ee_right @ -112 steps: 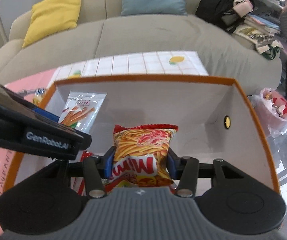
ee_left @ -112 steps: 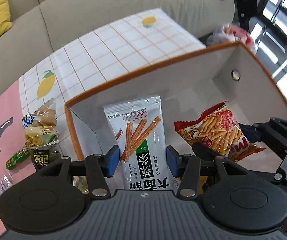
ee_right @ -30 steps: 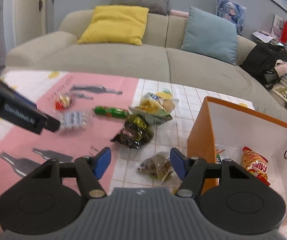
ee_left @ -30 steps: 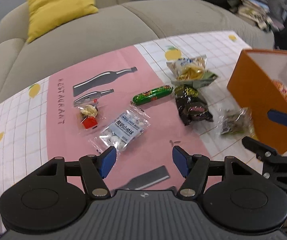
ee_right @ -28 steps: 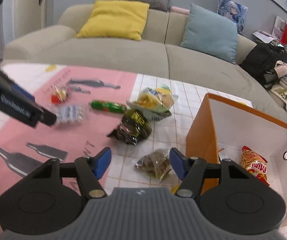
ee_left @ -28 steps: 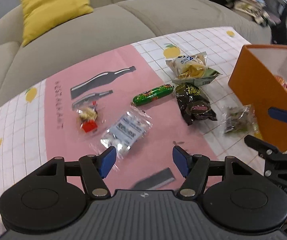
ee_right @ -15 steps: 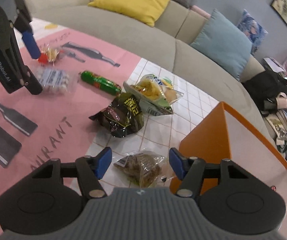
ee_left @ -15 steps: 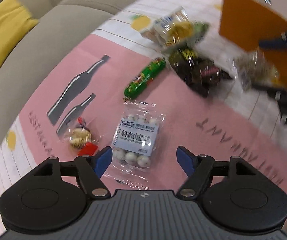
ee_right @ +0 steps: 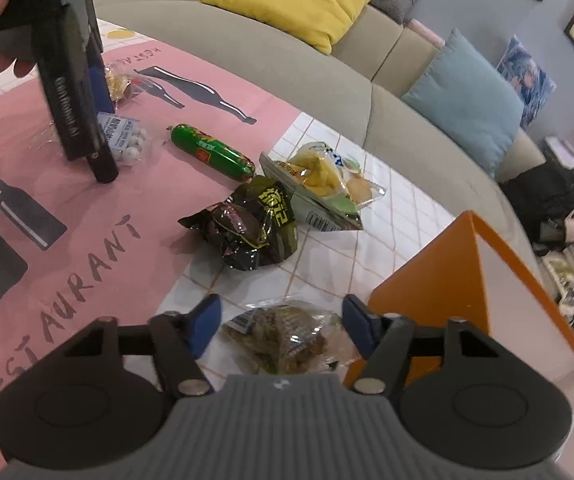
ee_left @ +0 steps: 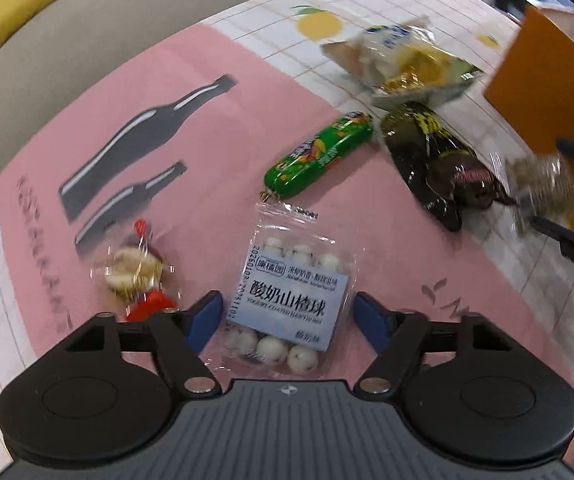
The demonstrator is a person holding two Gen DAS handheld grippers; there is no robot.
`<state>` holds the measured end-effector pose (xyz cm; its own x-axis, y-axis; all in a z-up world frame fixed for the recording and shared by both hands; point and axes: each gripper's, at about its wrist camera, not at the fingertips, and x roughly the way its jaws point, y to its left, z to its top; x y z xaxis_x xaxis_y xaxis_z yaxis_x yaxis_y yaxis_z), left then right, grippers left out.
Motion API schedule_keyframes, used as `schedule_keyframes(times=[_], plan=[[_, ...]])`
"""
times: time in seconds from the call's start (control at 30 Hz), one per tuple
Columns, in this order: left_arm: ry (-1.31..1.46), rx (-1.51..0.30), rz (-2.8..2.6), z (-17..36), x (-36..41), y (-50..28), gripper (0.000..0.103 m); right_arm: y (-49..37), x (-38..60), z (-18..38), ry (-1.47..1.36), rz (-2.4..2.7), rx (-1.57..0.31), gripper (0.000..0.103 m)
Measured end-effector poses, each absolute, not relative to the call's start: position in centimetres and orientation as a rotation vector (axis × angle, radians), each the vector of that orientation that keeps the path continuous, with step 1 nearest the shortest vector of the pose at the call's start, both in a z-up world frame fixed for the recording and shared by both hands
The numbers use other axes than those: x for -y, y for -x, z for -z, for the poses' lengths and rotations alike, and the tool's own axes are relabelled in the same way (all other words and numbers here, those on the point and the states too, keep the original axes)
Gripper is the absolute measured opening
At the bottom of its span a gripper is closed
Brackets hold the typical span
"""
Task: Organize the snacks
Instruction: 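Grasp the yogurt hawthorn-ball packet with the left tool while the right tool grasps the clear nut-snack bag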
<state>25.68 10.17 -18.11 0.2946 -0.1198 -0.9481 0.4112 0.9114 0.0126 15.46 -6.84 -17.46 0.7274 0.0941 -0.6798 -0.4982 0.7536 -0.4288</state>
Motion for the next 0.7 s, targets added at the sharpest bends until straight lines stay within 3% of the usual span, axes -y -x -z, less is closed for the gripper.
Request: schedule_keyframes(times=[0.23,0.7], plan=[[-0.11,-1.311,0.179,17.7,-8.3,-22.6,0.074,-13.1,6.5,17.0,0.655,-0.337,-0.676,0.03],[0.123,-1.336,0.13,17.2,-5.2,-13.0,0.073,-7.8,10.2,14.8,0.259,-0.425,-0.89,0.031]])
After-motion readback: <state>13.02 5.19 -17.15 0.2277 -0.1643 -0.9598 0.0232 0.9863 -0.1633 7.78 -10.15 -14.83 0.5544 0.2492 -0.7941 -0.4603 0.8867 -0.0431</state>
